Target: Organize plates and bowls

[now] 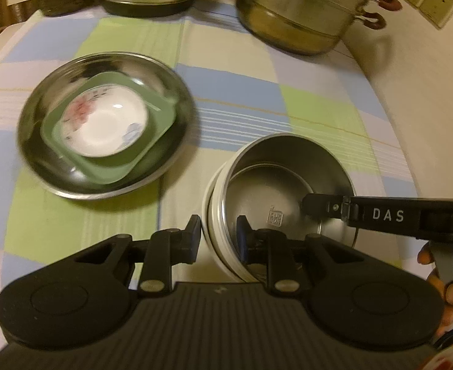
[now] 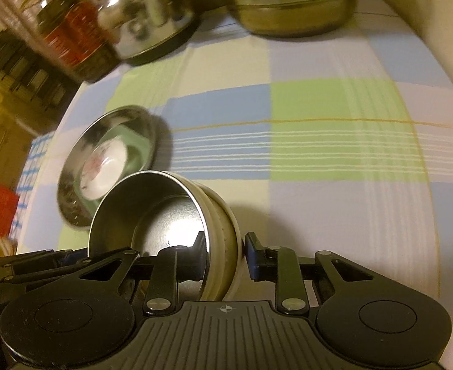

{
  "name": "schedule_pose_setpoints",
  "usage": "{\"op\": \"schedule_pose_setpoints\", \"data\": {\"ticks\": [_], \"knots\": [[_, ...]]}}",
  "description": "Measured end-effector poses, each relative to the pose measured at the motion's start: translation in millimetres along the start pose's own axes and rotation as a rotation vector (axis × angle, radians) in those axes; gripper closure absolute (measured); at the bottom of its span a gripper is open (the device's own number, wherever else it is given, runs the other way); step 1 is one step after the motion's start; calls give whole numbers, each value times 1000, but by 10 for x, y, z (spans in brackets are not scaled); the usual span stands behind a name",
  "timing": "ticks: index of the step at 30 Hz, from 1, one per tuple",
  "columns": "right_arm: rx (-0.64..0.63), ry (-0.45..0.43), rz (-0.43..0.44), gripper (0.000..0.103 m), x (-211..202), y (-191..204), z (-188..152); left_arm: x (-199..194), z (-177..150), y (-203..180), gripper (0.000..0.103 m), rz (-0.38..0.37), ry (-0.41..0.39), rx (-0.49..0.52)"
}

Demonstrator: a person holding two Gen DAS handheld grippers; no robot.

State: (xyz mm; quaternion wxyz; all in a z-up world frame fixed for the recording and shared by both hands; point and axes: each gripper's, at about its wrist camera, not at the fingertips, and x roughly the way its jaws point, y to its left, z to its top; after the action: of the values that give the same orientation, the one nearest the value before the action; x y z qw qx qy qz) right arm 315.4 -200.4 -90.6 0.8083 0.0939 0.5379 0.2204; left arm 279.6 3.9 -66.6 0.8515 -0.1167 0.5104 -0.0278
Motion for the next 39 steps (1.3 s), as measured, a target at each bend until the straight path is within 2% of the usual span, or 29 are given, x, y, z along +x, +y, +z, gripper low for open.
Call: {"op": "schedule_pose_setpoints", "data": {"ticks": [8, 14, 20, 28, 36, 39], "knots": [[-90, 37, 31, 76, 103, 244, -37, -92, -68, 188, 82, 38, -11, -55], [-107, 39, 41, 76, 122, 262, -35, -94, -82, 187, 82, 44, -24, -64], [-154, -4, -7, 77, 89, 360, -117, -66, -100, 129, 85, 91, -35, -52], [-45, -45, -21, 77, 72, 320, -174, -4, -78, 119, 86, 109, -35, -44], [139, -60, -1, 77, 55, 199, -179, -1, -47, 172, 83, 43, -8, -1], [172, -53, 0, 77, 66, 187, -147, 5, -21, 221, 81, 7, 10, 11]]}}
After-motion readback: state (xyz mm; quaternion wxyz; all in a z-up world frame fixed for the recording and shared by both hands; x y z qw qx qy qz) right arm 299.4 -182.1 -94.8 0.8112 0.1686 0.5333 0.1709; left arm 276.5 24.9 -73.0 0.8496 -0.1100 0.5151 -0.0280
